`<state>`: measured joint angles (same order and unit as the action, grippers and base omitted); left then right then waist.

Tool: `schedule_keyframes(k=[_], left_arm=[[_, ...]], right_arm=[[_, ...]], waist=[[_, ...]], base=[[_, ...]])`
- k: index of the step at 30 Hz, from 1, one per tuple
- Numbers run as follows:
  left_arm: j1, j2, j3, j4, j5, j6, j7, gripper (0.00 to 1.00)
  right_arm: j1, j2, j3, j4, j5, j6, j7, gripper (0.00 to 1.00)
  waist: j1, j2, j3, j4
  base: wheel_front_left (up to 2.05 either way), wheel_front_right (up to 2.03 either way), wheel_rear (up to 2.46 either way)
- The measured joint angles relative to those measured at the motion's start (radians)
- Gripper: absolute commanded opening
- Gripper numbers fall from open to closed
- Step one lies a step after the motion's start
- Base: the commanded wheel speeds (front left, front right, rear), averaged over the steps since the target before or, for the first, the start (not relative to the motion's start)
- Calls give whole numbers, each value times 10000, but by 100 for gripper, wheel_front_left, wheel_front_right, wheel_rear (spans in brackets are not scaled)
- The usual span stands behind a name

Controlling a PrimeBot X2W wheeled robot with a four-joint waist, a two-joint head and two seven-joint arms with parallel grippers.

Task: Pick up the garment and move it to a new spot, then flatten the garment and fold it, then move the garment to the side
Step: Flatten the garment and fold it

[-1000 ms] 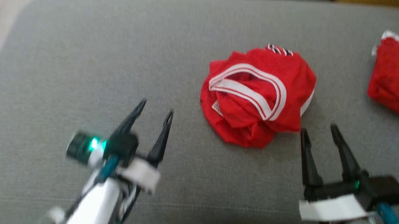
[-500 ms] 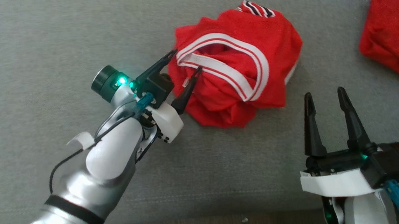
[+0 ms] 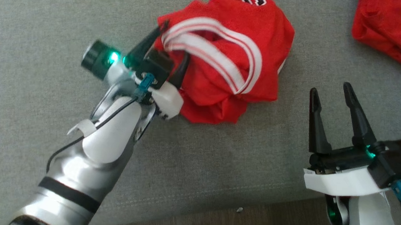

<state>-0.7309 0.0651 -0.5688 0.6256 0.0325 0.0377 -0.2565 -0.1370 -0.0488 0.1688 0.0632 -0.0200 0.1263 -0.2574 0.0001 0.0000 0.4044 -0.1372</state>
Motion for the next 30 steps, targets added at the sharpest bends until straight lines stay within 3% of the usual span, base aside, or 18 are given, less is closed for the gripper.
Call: schedule_keyframes(k=[2, 3, 4, 9, 13, 22, 26, 30], left_arm=[[-44, 105, -52, -658, 33, 63, -2, 100], [-60, 151, -115, -936, 33, 61, -2, 27], [-66, 199, -182, -1187, 33, 58, -2, 0], [-373, 414, -644, -1440, 186, -186, -2, 0], [-1517, 337, -832, -1852, 280, -196, 0, 0], [-3689, -236, -1323, -4456, 46, 343, -19, 0], [-3275, 36, -1724, -4744, -17, 326, -48, 0], [-1124, 1108, -1962, -4341, -196, 568, -44, 0]], right_arm=[[-99, 0, 15, 2, 4, 0, 0, 100], [-144, -2, 42, 6, 6, 0, 0, 100], [-168, -2, 81, 27, 27, 0, 0, 100], [-249, 0, 347, 140, 297, 0, 0, 100], [-349, -2, 506, 144, 485, 0, 0, 100], [-273, -6, 282, 159, 608, 0, -2, 100], [-269, -6, 188, 130, 604, 0, -2, 100], [-180, -4, 4, 38, 518, 0, -2, 100]], waist=[[0, 0, -5, 4], [0, 0, -21, 4], [0, 0, -49, -6], [0, 0, -246, -201], [0, 0, -452, -523], [-1, 1, -998, -638], [-1, 0, -1045, -376], [-1, 0, -993, 49]], base=[[0, 0, 0], [0, 0, 0], [0, 0, 0], [0, 0, 0], [0, 0, 0], [0, 0, 0], [0, 0, 0], [0, 0, 0]])
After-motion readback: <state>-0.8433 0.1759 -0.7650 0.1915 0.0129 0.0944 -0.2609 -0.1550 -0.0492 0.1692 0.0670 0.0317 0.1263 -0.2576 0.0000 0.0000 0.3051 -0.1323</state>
